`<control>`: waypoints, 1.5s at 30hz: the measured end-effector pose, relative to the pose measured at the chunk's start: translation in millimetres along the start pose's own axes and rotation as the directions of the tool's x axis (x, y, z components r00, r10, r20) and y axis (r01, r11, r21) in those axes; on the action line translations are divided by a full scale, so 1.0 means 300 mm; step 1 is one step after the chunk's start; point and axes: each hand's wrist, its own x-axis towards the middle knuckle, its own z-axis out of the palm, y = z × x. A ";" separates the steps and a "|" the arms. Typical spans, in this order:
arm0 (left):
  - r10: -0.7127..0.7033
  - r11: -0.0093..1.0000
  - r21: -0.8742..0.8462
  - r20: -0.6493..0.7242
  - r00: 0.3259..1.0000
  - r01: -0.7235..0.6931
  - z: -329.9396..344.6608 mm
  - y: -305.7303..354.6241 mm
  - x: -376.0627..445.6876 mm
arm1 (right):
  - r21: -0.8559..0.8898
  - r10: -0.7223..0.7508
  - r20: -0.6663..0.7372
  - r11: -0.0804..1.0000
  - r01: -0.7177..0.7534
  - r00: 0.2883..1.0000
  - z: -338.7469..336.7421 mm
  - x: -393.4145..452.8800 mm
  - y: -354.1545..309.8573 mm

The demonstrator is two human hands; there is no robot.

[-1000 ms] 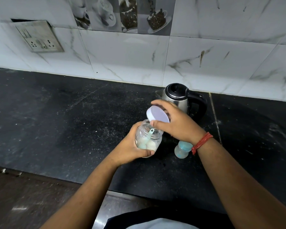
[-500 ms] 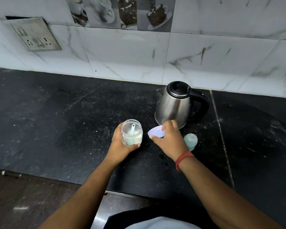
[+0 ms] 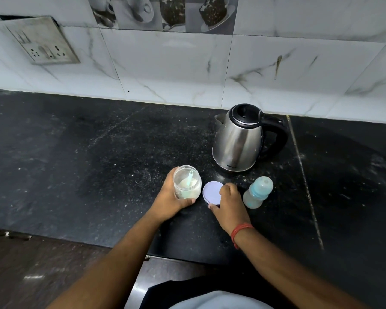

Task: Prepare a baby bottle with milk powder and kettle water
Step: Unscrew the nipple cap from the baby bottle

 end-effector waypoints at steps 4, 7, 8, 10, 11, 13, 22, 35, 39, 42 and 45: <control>-0.021 0.998 0.053 0.004 1.000 0.021 -0.030 0.001 -0.013 | -0.072 -0.103 -0.069 0.993 0.098 0.992 -0.039 -0.012 -0.022; 0.019 0.998 0.062 -0.021 1.000 -0.018 -0.059 0.022 -0.020 | -0.076 -0.175 -0.131 0.983 0.166 0.976 -0.102 -0.020 -0.048; 0.042 0.997 0.066 -0.035 0.999 -0.039 -0.068 0.037 -0.023 | -0.068 -0.195 -0.163 0.980 0.186 0.967 -0.128 -0.020 -0.056; 0.106 0.992 0.076 -0.076 0.991 -0.100 -0.084 0.085 -0.029 | -0.043 -0.232 -0.232 0.973 0.229 0.945 -0.182 -0.020 -0.072; 0.152 0.986 0.085 -0.098 0.984 -0.144 -0.090 0.114 -0.028 | -0.032 -0.249 -0.271 0.968 0.250 0.930 -0.212 -0.018 -0.078; 0.267 0.959 0.132 -0.124 0.956 -0.251 -0.092 0.182 -0.025 | -0.030 -0.267 -0.361 0.961 0.275 0.893 -0.277 -0.012 -0.080; 0.547 0.808 0.270 -0.013 0.837 -0.524 0.062 0.378 0.016 | 0.018 -0.060 -0.265 0.998 0.067 0.962 -0.445 0.001 0.093; 0.311 0.877 0.288 0.267 0.912 -0.383 0.307 0.300 0.000 | 0.189 0.066 -0.027 0.980 -0.059 0.997 -0.479 -0.039 0.164; 0.314 0.860 0.330 0.260 0.913 -0.390 0.345 0.317 -0.005 | 0.476 0.119 0.034 0.871 -0.121 0.992 -0.516 -0.048 0.144; 0.317 0.859 0.346 0.220 0.922 -0.378 0.363 0.340 -0.010 | 0.675 0.124 0.164 0.710 -0.203 0.979 -0.516 -0.050 0.132; 0.405 0.746 0.500 0.184 0.896 -0.440 0.372 0.341 -0.011 | 0.623 0.163 0.195 0.741 -0.250 0.967 -0.514 -0.050 0.134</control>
